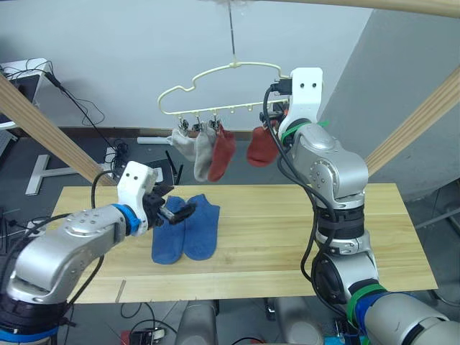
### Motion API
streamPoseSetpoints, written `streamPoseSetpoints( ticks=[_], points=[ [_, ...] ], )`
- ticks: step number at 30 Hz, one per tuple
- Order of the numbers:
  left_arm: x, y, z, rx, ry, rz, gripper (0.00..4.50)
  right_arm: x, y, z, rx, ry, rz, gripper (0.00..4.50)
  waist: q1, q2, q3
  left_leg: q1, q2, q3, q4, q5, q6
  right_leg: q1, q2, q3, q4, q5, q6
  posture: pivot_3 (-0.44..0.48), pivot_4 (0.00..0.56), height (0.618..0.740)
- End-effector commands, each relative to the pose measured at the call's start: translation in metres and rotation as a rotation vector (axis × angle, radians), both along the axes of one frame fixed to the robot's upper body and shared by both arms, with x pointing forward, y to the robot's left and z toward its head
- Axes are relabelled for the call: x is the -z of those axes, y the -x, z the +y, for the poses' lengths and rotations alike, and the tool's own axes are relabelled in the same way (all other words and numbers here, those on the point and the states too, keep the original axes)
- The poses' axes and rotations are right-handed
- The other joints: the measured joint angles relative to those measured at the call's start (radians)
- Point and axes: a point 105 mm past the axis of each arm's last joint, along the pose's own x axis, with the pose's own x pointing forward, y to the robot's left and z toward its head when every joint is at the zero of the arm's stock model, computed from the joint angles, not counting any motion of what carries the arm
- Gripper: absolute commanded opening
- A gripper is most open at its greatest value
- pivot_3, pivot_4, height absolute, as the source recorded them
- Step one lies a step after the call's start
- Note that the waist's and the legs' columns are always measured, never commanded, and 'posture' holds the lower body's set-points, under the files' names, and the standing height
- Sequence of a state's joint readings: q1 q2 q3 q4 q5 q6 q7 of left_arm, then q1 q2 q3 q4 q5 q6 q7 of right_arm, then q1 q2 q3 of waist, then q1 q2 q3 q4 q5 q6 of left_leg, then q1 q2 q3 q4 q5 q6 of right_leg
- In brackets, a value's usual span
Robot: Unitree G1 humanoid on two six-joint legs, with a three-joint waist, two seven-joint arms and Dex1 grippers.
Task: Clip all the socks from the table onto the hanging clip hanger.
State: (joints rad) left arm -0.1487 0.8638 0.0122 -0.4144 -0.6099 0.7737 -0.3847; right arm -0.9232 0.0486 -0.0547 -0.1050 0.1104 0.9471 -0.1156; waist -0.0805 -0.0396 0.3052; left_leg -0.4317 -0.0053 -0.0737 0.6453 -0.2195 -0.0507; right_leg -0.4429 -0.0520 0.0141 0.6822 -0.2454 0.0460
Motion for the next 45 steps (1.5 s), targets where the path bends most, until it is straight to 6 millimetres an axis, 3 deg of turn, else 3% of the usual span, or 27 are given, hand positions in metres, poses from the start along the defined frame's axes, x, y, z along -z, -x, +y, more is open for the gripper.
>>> streamPoseSetpoints(
  ticks=[1,8,19,24,32,35,45],
  points=[
    [0.012,-0.006,-0.002,0.005,-0.027,-0.013,4.48,-0.020,0.009,0.003,-0.013,-0.016,-0.078,0.00,0.000,0.000,0.000,0.000,0.000,0.000,0.000,0.000,0.000,0.000,0.000,0.000,0.000,0.000,0.000,-0.055,0.283,0.740],
    [0.049,-0.025,-0.012,0.007,-0.047,0.036,4.48,-0.021,0.011,0.003,-0.013,-0.019,-0.078,0.00,-0.002,0.000,0.000,0.000,0.000,0.000,0.000,0.000,0.000,0.000,0.000,0.000,0.000,0.000,0.000,-0.065,0.283,0.740],
    [0.070,-0.052,-0.015,-0.033,-0.065,0.040,4.48,-0.020,0.013,0.002,-0.004,-0.024,-0.072,0.00,-0.004,0.000,0.000,0.000,0.000,0.000,0.000,0.000,0.000,0.000,0.000,0.000,0.000,0.000,0.000,-0.080,0.287,0.740],
    [0.089,-0.052,-0.016,-0.034,-0.091,0.099,4.48,-0.021,0.014,0.002,-0.002,-0.026,-0.071,0.00,-0.006,0.000,0.000,0.000,0.000,0.000,0.000,0.000,0.000,0.000,-0.001,0.000,0.000,0.000,0.000,-0.092,0.287,0.740],
    [0.102,-0.048,-0.022,0.014,-0.148,0.134,4.48,-0.021,0.014,0.001,0.005,-0.029,-0.070,0.00,-0.005,0.000,0.000,0.000,0.000,0.000,0.000,0.000,0.000,0.000,-0.001,0.000,0.001,0.000,0.000,-0.100,0.291,0.740],
    [0.103,-0.048,-0.021,0.020,-0.161,0.136,3.88,-0.021,0.014,0.000,0.006,-0.031,-0.070,0.00,-0.005,0.000,0.000,0.000,0.000,0.000,0.000,0.000,0.000,0.000,-0.001,0.000,0.001,0.000,0.000,-0.100,0.291,0.740],
    [0.105,-0.044,-0.024,0.024,-0.131,0.148,0.83,-0.020,0.015,0.001,0.004,-0.034,-0.065,0.00,-0.006,0.000,0.000,0.000,0.000,0.000,0.000,0.000,0.000,0.000,-0.001,0.000,0.001,0.000,0.000,-0.097,0.291,0.740]
  ],
)
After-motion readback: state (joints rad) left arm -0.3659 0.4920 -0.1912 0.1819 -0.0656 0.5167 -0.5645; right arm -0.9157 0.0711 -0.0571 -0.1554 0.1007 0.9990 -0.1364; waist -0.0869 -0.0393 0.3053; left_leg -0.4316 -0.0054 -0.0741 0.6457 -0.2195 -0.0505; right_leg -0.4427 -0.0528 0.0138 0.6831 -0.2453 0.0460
